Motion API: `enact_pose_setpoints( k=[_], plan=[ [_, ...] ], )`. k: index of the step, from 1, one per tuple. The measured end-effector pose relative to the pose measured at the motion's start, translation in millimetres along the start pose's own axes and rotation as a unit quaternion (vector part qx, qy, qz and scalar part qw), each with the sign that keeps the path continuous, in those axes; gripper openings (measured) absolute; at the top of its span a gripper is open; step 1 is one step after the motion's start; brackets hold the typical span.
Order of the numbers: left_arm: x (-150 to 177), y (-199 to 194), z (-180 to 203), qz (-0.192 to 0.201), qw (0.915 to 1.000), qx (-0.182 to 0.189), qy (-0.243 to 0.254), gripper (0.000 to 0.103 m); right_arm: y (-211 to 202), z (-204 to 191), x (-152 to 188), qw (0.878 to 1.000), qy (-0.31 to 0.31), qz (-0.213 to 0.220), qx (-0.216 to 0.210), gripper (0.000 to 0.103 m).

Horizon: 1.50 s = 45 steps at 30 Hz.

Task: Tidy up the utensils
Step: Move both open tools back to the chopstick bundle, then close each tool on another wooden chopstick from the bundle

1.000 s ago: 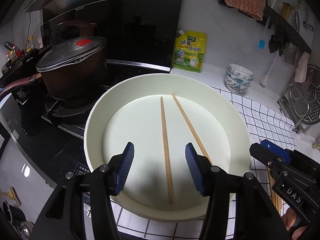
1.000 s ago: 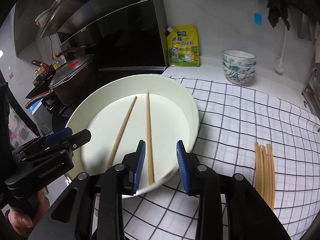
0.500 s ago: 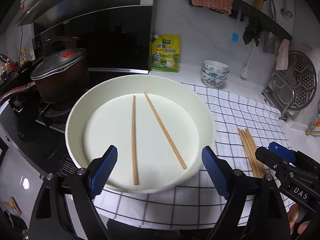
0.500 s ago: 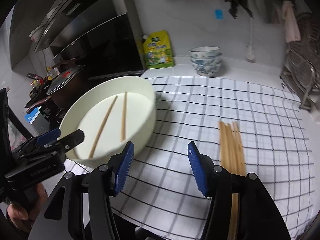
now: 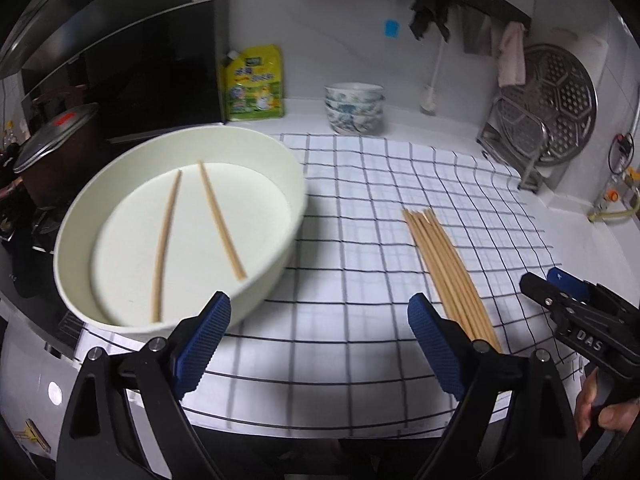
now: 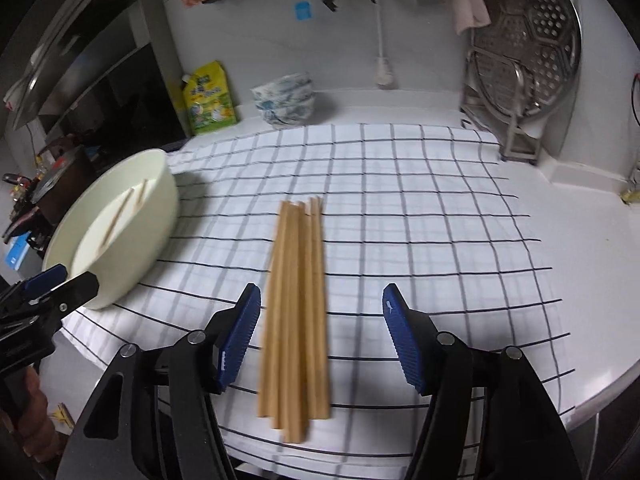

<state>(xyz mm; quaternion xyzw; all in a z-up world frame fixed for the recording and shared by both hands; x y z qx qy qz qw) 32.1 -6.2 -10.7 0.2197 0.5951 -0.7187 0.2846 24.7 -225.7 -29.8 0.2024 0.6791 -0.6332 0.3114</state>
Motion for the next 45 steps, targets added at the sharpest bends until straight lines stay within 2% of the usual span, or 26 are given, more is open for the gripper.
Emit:
enact_pose_setpoints(
  k=[3, 9, 22, 36, 45],
  plan=[
    [10, 14, 16, -0.02, 0.9998, 0.004, 0.008, 0.091, 15, 7, 7, 1.0, -0.014, -0.019, 0.015, 0.065],
    [22, 33, 37, -0.038, 0.9991, -0.007, 0.018, 0.091, 36, 10, 19, 0.999, -0.035, -0.038, 0.002, 0.065],
    [32, 56, 40, -0.054, 0.9978, -0.039, 0.005, 0.091, 74, 13, 20, 0.995, -0.061, -0.076, 0.002, 0.065],
    [34, 67, 50, -0.06, 0.9974, -0.038, -0.015, 0.091, 75, 15, 24, 0.995, -0.067, -0.081, 0.003, 0.064],
    [39, 82, 65, -0.065, 0.9971, -0.039, -0.008, 0.091, 75, 38, 26, 0.996, -0.039, -0.079, 0.01, 0.064]
  ],
)
Point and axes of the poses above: each gripper's, at about its wrist camera, not at the fingertips, and y roughly the way its jaws point, z to its right, x to its underside, the point moved 5 cm from there along y, roughly the way its jaws point, and after that the axes turned 11 degrees about -y, right-handed, at the moved point
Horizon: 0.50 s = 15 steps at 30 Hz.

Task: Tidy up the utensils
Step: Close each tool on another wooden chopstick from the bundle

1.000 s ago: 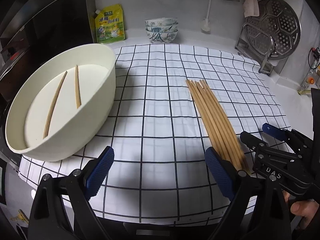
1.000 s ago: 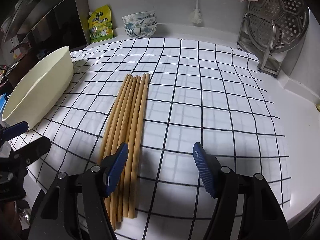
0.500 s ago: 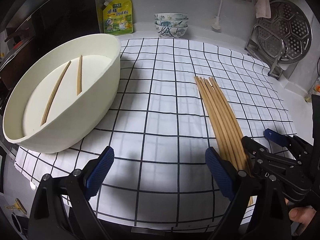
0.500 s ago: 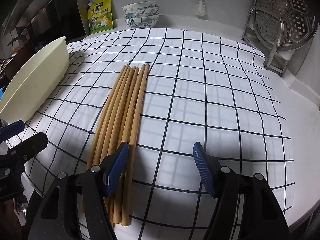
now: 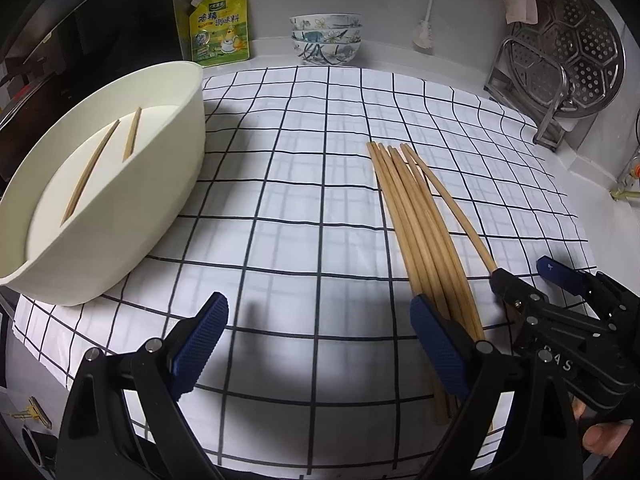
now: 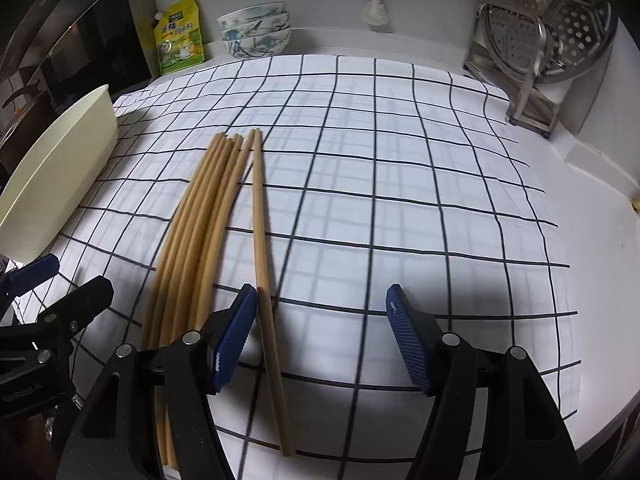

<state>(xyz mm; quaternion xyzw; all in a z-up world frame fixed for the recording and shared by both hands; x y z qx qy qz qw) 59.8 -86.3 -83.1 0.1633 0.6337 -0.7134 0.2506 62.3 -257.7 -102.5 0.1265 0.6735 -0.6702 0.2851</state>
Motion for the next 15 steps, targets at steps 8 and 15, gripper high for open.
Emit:
enact_pose_setpoints(
  k=[8, 15],
  plan=[
    [5, 10, 14, -0.007, 0.9999, 0.002, 0.016, 0.091, -1, 17, 4, 1.0, 0.018, 0.003, 0.001, 0.064],
    [8, 15, 16, -0.008, 0.9996, -0.007, 0.025, 0.091, -3, 21, 6, 1.0, 0.022, 0.007, -0.005, 0.064]
  ],
)
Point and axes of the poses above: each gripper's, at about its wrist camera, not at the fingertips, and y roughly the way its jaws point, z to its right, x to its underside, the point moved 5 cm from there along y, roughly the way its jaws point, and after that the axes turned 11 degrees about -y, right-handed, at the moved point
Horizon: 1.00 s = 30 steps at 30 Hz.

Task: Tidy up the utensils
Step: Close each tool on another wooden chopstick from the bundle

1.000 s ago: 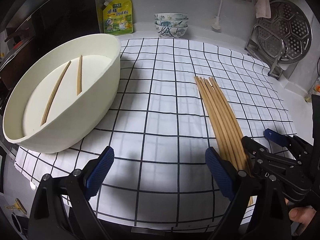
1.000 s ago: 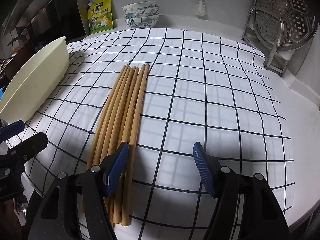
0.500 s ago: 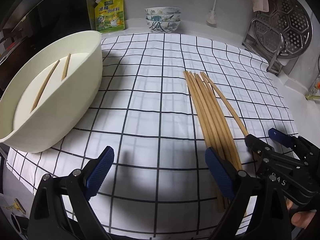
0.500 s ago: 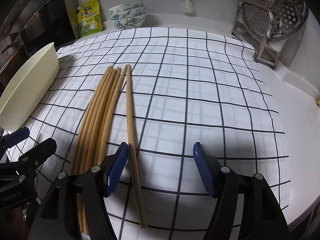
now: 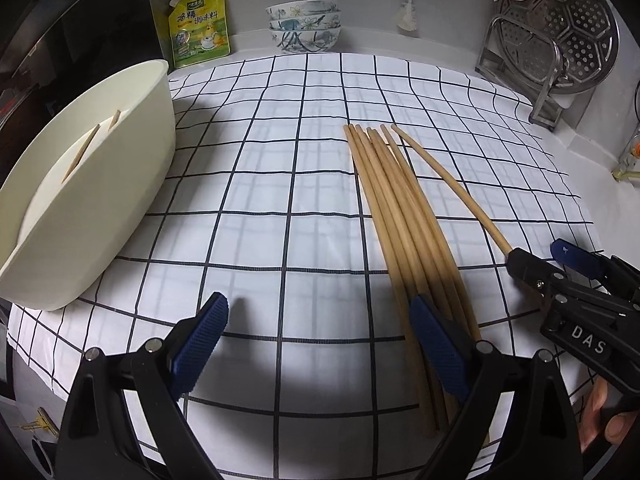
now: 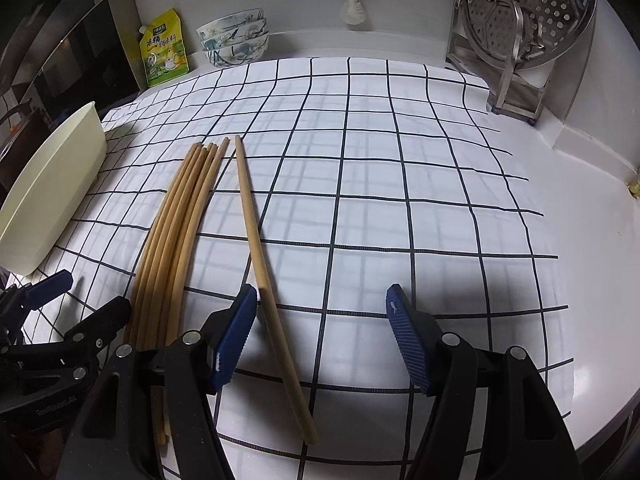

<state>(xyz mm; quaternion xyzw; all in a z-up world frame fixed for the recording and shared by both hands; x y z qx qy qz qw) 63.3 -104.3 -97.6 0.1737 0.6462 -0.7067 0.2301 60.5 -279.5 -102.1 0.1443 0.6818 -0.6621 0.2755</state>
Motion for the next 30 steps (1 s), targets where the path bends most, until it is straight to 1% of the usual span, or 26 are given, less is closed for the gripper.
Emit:
enact_pose_setpoints(
  k=[5, 11, 19, 27, 30],
  plan=[
    [0, 1, 1, 0.001, 1.0, -0.008, 0.0, 0.094, -2, 0, -1, 1.0, 0.002, 0.004, -0.003, 0.064],
    [0, 6, 0, 0.002, 0.9992, -0.037, 0.012, 0.094, -3, 2, -1, 1.0, 0.005, 0.006, -0.006, 0.064],
    [-4, 7, -10, 0.011, 0.999, -0.044, -0.006, 0.095, 0, -1, -2, 1.0, -0.006, 0.002, 0.0, 0.064],
    [-18, 15, -11, 0.017, 0.9985, -0.049, -0.016, 0.094, 5, -7, -4, 0.999, -0.028, -0.002, 0.016, 0.064],
    [-23, 20, -11, 0.017, 0.9986, -0.044, -0.026, 0.094, 6, -9, -5, 0.999, -0.034, 0.0, 0.015, 0.064]
  ],
)
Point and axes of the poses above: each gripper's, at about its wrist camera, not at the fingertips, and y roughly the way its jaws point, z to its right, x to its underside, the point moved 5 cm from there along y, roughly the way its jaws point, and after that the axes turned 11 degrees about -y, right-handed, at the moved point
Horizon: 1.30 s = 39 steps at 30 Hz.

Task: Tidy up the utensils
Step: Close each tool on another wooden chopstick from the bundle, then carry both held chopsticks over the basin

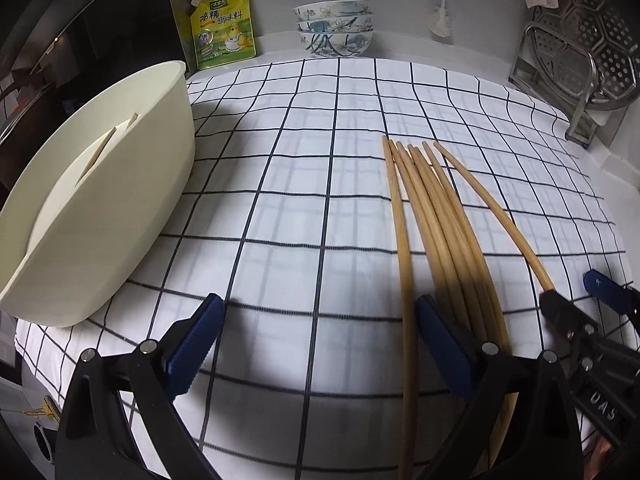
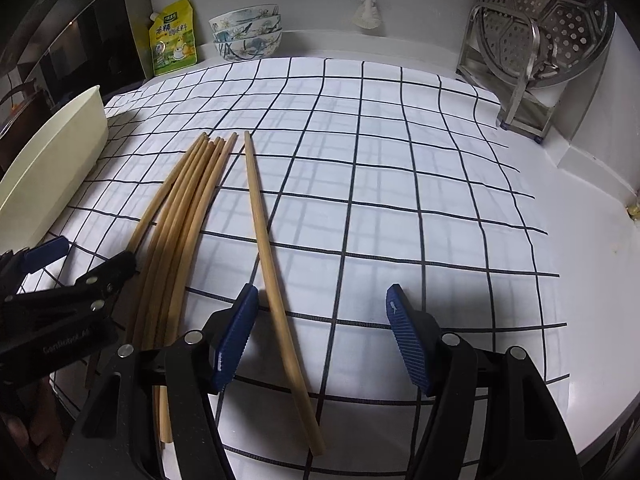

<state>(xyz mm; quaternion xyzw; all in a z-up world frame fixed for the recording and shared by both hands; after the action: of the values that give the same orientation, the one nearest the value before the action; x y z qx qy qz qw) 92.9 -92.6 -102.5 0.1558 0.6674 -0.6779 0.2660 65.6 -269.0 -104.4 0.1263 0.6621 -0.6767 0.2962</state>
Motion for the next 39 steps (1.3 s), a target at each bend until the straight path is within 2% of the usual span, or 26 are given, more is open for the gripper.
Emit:
enact_pose_setpoints(
  k=[5, 8, 10, 11, 12, 13, 14, 15, 16, 17, 23, 27, 35, 39],
  plan=[
    [-5, 5, 4, 0.002, 1.0, 0.002, -0.006, 0.093, 2, -2, -3, 1.0, -0.003, 0.006, 0.0, 0.063],
    [-6, 4, 8, 0.002, 0.9999, 0.016, -0.005, 0.079, 1, -8, -4, 1.0, -0.012, 0.01, -0.005, 0.052],
    [-4, 1, 14, 0.002, 0.9997, 0.024, 0.003, 0.064, 0, -12, -5, 1.0, -0.019, 0.014, -0.007, 0.042],
    [-3, -1, 16, 0.002, 0.9996, 0.026, 0.007, 0.059, 0, -14, -5, 1.0, -0.022, 0.016, -0.01, 0.039],
    [-3, -2, 18, 0.001, 0.9995, 0.03, 0.009, 0.048, 0, -15, -6, 0.999, -0.024, 0.017, -0.011, 0.033],
    [-2, -4, 20, -0.001, 0.9993, 0.036, 0.01, 0.039, -1, -17, -6, 0.999, -0.027, 0.019, -0.012, 0.022],
    [-1, -5, 22, -0.002, 0.9991, 0.039, 0.014, 0.034, -1, -18, -6, 0.999, -0.029, 0.02, -0.011, 0.015],
    [0, -6, 24, -0.004, 0.999, 0.043, 0.017, 0.022, -1, -18, -6, 0.999, -0.03, 0.02, -0.009, 0.009],
    [0, -6, 25, -0.006, 0.9988, 0.045, 0.018, 0.012, -1, -18, -6, 0.999, -0.03, 0.02, -0.007, 0.008],
    [1, -7, 25, -0.009, 0.9986, 0.048, 0.017, 0.008, -2, -18, -6, 0.999, -0.029, 0.021, -0.007, 0.007],
    [3, -13, 16, -0.036, 0.996, 0.082, 0.002, 0.007, -7, -8, -5, 0.999, 0.011, 0.036, -0.036, 0.007],
    [6, -23, 14, -0.051, 0.9934, 0.103, 0.011, 0.007, -18, -7, -4, 0.998, 0.025, 0.05, -0.029, 0.007],
    [-14, -60, -8, -0.024, 0.9911, 0.13, 0.012, 0.007, -39, -31, -17, 0.996, 0.036, 0.069, -0.052, 0.007],
    [-30, -78, -26, -0.002, 0.9898, 0.142, 0.004, 0.007, -52, -48, -33, 0.993, 0.044, 0.085, -0.068, 0.007]
  ],
)
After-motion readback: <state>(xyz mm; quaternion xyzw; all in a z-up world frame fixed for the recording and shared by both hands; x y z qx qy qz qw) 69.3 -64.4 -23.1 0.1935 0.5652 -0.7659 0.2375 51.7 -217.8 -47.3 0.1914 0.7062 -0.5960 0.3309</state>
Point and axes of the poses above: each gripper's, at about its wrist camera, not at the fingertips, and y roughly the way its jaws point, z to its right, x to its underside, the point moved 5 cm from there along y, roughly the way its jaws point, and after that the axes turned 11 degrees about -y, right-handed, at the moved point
